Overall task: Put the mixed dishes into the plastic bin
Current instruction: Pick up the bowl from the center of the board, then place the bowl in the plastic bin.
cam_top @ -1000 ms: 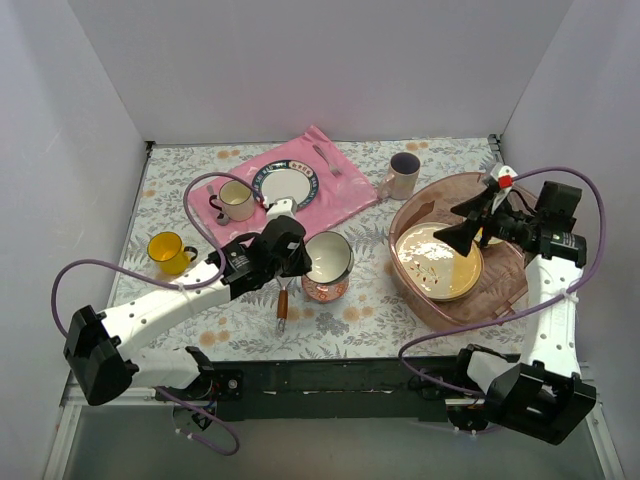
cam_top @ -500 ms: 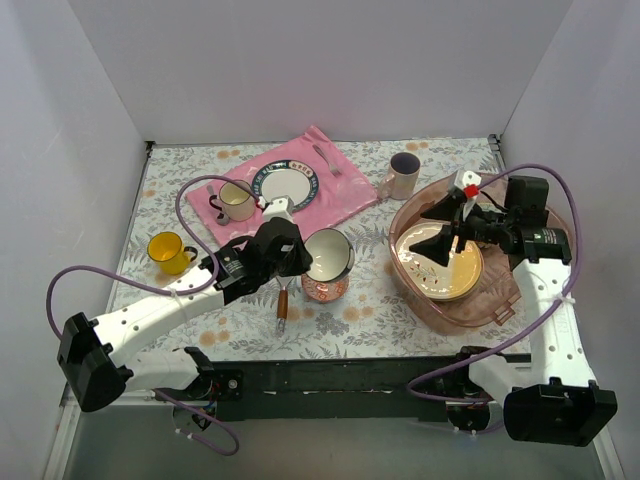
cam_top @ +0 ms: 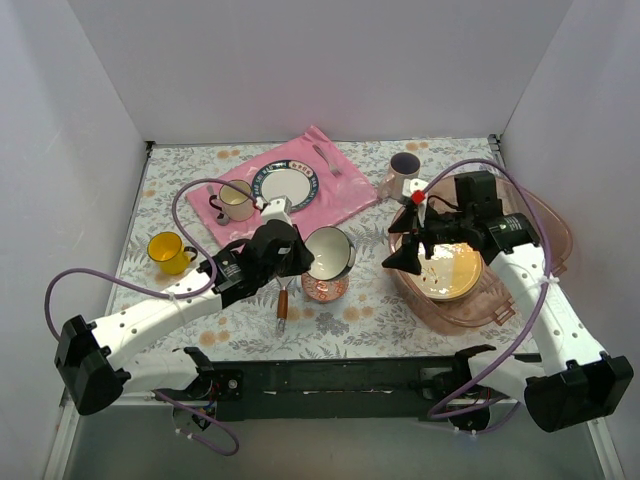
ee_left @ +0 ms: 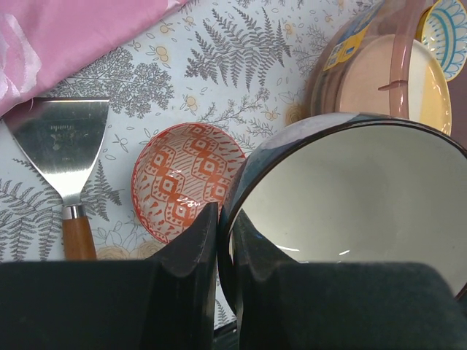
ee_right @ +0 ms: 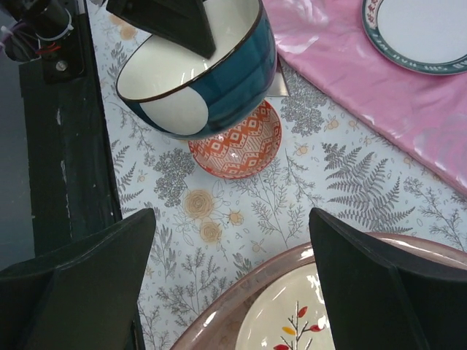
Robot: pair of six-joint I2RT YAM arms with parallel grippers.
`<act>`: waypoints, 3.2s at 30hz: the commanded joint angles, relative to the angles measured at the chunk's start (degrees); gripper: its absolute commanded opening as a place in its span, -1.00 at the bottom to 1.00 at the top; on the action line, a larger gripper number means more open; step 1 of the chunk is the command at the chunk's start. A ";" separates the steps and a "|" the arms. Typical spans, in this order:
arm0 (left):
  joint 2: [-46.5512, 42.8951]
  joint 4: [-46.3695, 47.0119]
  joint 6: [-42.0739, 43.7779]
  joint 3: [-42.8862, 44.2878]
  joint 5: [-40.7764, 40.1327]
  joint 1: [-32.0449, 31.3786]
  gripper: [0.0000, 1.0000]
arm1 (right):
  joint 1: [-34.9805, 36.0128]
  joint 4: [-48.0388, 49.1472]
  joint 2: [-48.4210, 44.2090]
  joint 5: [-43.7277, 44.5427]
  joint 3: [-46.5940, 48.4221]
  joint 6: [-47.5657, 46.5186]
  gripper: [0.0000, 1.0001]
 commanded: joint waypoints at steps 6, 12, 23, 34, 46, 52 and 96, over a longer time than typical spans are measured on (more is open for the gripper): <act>-1.33 9.14 -2.51 -0.75 -5.87 -1.31 -1.00 | 5.14 3.40 4.12 9.78 6.46 9.90 0.85; 2.97 9.32 -4.36 1.26 -14.83 -3.33 -1.00 | 5.41 6.65 6.93 10.85 7.35 17.97 0.85; 14.83 -2.71 -17.17 15.13 -28.29 -7.64 -1.00 | 9.18 14.74 9.05 21.02 6.11 30.21 0.97; 21.35 -12.65 -26.68 21.74 -32.42 -8.87 -1.00 | 18.58 17.20 12.47 49.78 7.79 34.78 0.90; 20.47 -12.39 -29.15 21.04 -32.77 -8.96 -1.00 | 22.45 17.74 18.01 56.11 10.07 34.78 0.41; 19.59 -12.39 -30.29 20.08 -33.04 -8.96 -1.00 | 23.60 18.35 19.15 57.61 10.16 34.78 0.18; -20.14 16.70 -2.78 -18.42 -9.83 -8.43 0.96 | -12.87 23.18 -3.78 29.02 -2.84 23.00 -0.97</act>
